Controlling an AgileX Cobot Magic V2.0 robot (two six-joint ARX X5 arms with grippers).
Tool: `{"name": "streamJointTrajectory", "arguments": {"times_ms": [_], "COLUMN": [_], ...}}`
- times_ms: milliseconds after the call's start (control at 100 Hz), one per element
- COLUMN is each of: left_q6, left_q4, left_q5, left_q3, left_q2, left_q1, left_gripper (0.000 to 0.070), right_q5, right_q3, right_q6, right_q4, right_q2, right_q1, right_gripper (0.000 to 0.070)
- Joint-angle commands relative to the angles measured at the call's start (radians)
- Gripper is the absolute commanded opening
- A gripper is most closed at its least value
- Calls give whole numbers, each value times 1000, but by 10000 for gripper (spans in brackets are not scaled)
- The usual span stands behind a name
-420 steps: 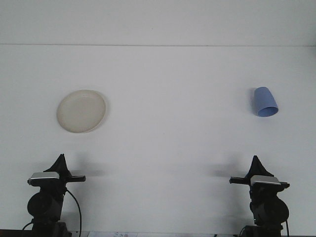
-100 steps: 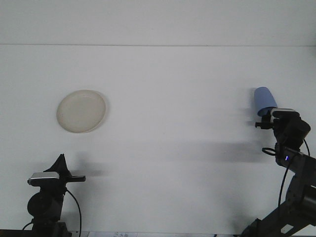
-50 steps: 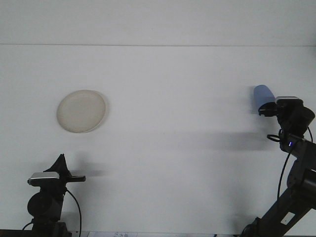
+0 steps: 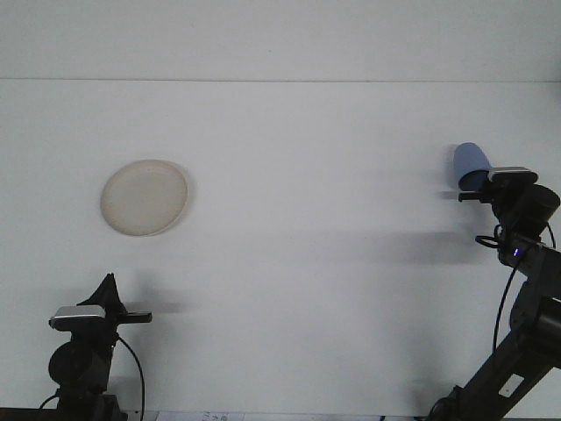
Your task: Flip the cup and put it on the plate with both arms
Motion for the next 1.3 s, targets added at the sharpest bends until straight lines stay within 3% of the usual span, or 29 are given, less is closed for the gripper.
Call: {"name": "streamJointTrajectory", "arguments": {"times_ms": [0,400,750,1000,1290], "left_q6": [-2,-2,-2,-2,-2], "left_q4": [11,11,11,11,11], "left_q5": [-2,-2,-2,-2,-2], "left_q3": [-19,-19,-19,-19,-19], "left_q2": [-2,-1,-1,-2,-1], "left_q1": [0,0,0,0,0], "left_gripper": [15,15,15,15,15], "right_q5": [-7,31,60,267,296], "right_q3": [17,17,67,223,316], "right_q6": [61,292,278,241,236], "right_q4": [-15,-509,-1168,-1528,-1711], "right_q2": [-18,-398,-728,-645,-455], "right_q1": [-5,125,571,985,1239], "right_gripper": [0,0,0,0,0]}}
